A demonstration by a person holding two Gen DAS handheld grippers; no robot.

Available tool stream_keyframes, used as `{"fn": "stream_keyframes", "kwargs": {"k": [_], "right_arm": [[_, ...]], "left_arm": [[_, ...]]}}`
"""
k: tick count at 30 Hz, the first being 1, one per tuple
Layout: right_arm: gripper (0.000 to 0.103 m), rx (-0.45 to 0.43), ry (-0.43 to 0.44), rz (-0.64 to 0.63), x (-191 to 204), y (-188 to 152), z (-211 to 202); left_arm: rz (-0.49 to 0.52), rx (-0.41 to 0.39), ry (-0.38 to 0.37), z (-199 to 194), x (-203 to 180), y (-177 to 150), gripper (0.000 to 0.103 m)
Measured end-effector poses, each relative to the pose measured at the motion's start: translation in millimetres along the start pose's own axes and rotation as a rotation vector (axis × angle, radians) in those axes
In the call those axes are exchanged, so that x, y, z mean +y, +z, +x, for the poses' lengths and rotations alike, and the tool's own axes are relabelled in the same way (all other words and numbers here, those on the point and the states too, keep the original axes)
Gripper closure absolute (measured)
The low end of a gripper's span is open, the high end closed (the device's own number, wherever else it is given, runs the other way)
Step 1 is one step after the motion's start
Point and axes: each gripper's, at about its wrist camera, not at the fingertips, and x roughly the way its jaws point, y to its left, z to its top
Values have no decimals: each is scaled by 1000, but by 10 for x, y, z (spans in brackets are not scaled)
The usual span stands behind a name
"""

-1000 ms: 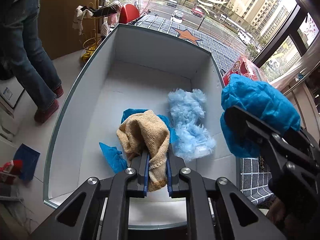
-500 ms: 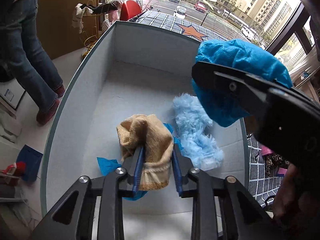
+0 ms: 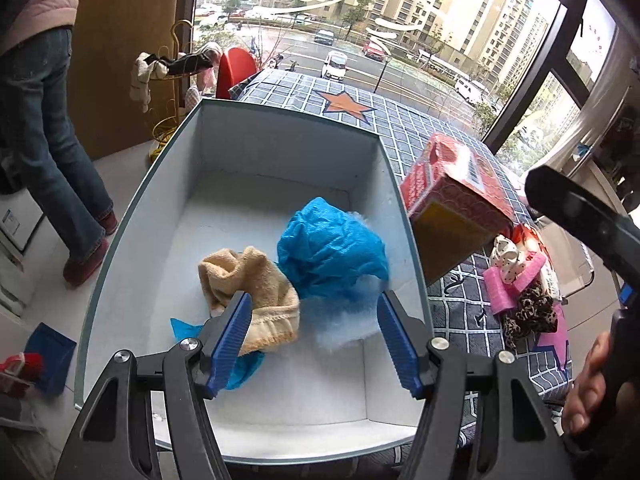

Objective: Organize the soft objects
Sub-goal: 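Move both grippers back to the remaining items on the bed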

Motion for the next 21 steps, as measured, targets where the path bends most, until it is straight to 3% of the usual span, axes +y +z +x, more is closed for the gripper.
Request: {"fn": "stream_keyframes", "kwargs": {"k": [5, 10, 15, 18, 21], "right_arm": [[21, -9, -72, 61, -284, -270, -443], [21, 43, -233, 113, -649, -738, -714], [21, 167, -393, 215, -1131, -1316, -753], [21, 215, -434, 274, -1348, -1560, -794], [21, 235, -463, 296, -1473, -1700, -826]], "left_arm": [[80, -61, 13, -191, -337, -86, 31], [228, -83, -41, -324, -883, -249, 24], [363, 47, -116, -25, -1486, -573, 23], [455, 135, -140, 246, -1793, -784, 23], [475, 215, -132, 522, -1957, -920, 23]]}}
